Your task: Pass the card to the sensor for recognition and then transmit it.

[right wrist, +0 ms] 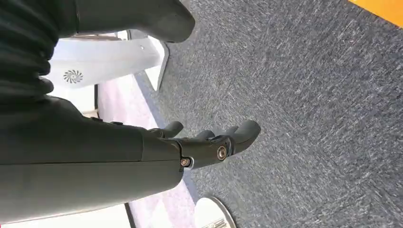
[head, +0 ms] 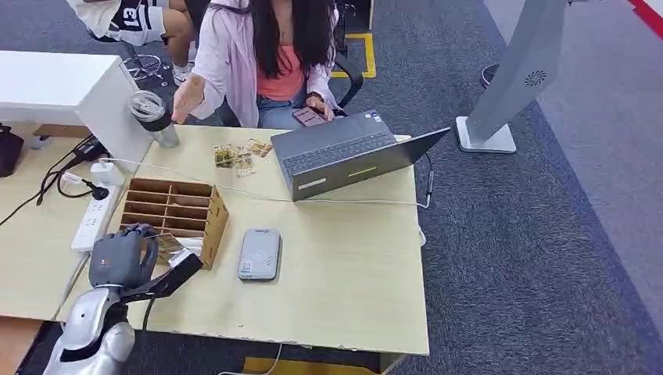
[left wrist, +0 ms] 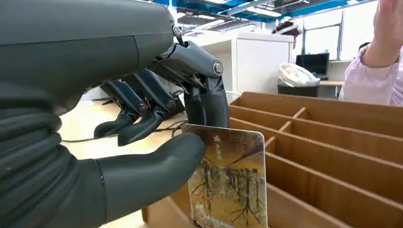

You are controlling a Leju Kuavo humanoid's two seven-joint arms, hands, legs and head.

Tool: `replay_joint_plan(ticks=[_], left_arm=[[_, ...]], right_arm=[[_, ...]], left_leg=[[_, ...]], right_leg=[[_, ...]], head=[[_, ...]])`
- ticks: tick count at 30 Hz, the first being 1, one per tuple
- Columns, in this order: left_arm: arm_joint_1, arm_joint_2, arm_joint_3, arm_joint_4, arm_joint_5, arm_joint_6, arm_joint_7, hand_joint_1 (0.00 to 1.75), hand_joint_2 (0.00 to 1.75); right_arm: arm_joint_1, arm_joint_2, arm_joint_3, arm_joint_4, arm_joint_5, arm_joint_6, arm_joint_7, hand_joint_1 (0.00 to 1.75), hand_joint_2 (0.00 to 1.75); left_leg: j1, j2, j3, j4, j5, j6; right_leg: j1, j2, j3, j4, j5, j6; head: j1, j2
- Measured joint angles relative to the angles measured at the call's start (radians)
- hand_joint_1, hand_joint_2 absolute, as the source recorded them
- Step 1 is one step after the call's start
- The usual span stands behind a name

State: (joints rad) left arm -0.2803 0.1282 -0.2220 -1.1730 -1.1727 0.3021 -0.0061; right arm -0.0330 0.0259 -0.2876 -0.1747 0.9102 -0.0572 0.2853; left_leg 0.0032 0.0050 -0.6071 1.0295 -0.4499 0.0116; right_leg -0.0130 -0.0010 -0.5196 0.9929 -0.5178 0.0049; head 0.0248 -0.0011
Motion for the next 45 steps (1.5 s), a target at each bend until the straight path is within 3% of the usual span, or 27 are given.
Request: replay_joint_plan(ticks=[5,13,29,36,39,45], left_arm=[[-0.023,0.008,0.0,0.0,-0.002,0.015,-0.015,1.75,1.75],[-0.191,0.037,0.0,-0.004,0.026,-0.029,-0.016,1.75,1.75],[-0.238,0.042,0.0,-0.014,0.027,-0.023,-0.03,1.75,1.75],[-0.401,0.038,-0.001,-0.026,-0.021,0.007,-0.017,1.75,1.75],[-0.471,0.038,-0.001,0.005,-0.045,0.021,-0.013,1.75,1.75],[-0.61,0.069,-0.001,0.205,-0.076,0.099,-0.047,1.75,1.75]], right_arm=[[0.0,0.0,-0.001,0.0,0.004,0.0,-0.006,0.0,1.75],[-0.002,0.0,-0.005,-0.002,0.021,-0.002,-0.008,0.0,1.75],[-0.002,0.0,-0.005,-0.002,0.027,-0.002,-0.011,0.0,1.75],[-0.006,0.0,-0.005,-0.002,0.063,0.005,-0.023,0.0,1.75],[-0.009,0.0,-0.005,-0.003,0.077,0.008,-0.026,0.0,1.75],[-0.011,0.0,-0.013,-0.003,0.1,0.021,-0.026,0.0,1.75]], left_leg=[[0.0,0.0,0.0,0.0,0.0,0.0],[0.0,-0.001,0.0,0.0,0.002,0.001],[0.001,-0.001,0.0,0.0,0.002,0.001],[0.0,-0.001,-0.001,0.001,0.003,0.002],[0.0,-0.001,-0.001,0.001,0.003,0.001],[0.0,0.001,0.0,0.001,0.003,0.001]], right_leg=[[0.0,0.0,0.0,0.0,0.0,0.0],[0.0,-0.001,0.0,0.0,0.002,0.0],[0.0,-0.001,-0.001,0.0,0.002,0.0],[0.0,-0.001,-0.001,0.0,0.003,0.0],[0.0,-0.001,-0.001,0.0,0.004,0.0],[0.0,0.0,-0.001,0.001,0.004,-0.001]], head=[[0.0,0.0],[0.0,0.0],[0.0,0.0],[0.0,0.0],[0.0,0.0],[0.0,0.0]])
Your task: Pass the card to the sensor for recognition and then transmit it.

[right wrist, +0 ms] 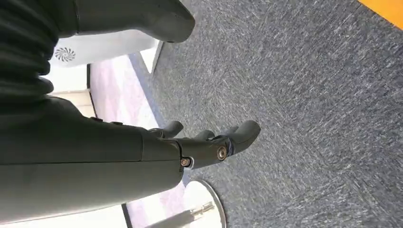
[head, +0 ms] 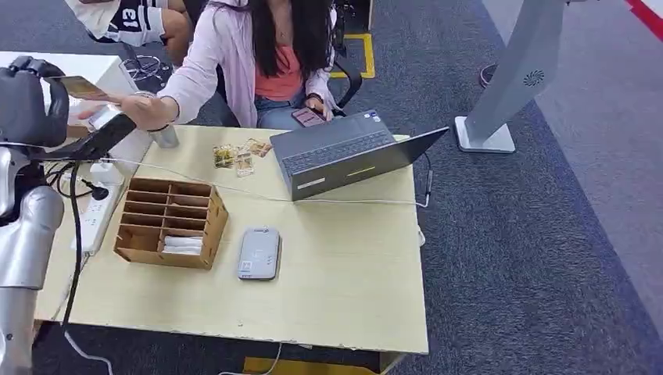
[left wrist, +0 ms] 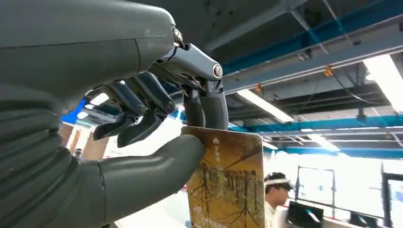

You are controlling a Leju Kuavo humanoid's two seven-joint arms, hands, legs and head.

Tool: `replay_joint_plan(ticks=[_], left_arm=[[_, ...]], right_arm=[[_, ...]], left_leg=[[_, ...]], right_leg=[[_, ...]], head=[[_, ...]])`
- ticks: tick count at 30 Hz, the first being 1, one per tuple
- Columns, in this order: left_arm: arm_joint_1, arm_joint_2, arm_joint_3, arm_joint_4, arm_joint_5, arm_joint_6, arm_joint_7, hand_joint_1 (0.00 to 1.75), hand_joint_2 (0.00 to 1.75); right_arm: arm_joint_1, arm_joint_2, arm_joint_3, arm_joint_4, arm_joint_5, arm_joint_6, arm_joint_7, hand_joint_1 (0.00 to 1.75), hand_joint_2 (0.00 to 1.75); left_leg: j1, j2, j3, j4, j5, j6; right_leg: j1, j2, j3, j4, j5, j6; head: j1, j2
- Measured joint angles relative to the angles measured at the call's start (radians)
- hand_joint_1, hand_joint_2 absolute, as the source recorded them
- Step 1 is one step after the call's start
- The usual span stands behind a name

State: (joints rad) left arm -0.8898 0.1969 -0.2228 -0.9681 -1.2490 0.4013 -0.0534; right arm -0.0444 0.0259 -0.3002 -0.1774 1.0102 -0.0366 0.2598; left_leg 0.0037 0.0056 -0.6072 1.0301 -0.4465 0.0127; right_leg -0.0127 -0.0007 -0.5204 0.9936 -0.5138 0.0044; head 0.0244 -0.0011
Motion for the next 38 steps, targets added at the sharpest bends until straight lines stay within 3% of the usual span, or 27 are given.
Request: replay_joint_plan(ticks=[7,8,15,36,38], left_arm=[[-0.027,0.008,0.0,0.093,-0.011,0.009,0.0,1.75,1.75],[-0.029,0.008,0.0,0.099,-0.011,0.01,0.0,0.0,1.75],[-0.03,0.008,0.0,0.125,-0.002,0.02,0.02,0.0,1.75],[0.0,0.006,0.001,0.149,0.018,0.084,-0.01,0.0,1.75],[0.019,0.006,0.003,0.136,0.065,0.129,-0.065,0.0,1.75]], right_arm=[[-0.001,0.0,-0.01,0.0,0.009,0.0,-0.002,0.0,1.75],[-0.001,0.0,-0.01,0.0,0.009,0.0,-0.002,0.0,1.75],[-0.001,0.0,-0.018,0.0,0.017,0.0,-0.002,0.0,1.75],[-0.001,0.0,-0.047,-0.001,0.038,-0.005,-0.003,0.0,1.75],[-0.002,0.0,-0.051,-0.001,0.04,-0.006,-0.003,0.0,1.75]], left_leg=[[0.0,0.0,-0.001,0.0,0.0,0.0],[0.0,0.0,-0.001,0.0,0.0,0.0],[0.0,-0.001,-0.001,0.0,0.0,0.0],[0.0,-0.001,-0.001,0.0,0.0,0.0],[-0.001,0.0,-0.001,0.0,0.0,0.0]], right_leg=[[0.0,0.0,0.0,0.0,0.0,0.0],[0.0,0.0,0.0,0.0,0.0,0.0],[0.0,0.0,0.0,0.0,0.0,0.0],[0.0,-0.001,0.0,0.0,0.0,0.0],[0.0,0.0,0.0,0.0,0.0,0.0]], head=[[0.0,0.0],[0.0,0.0],[0.0,0.0],[0.0,0.0],[0.0,0.0]])
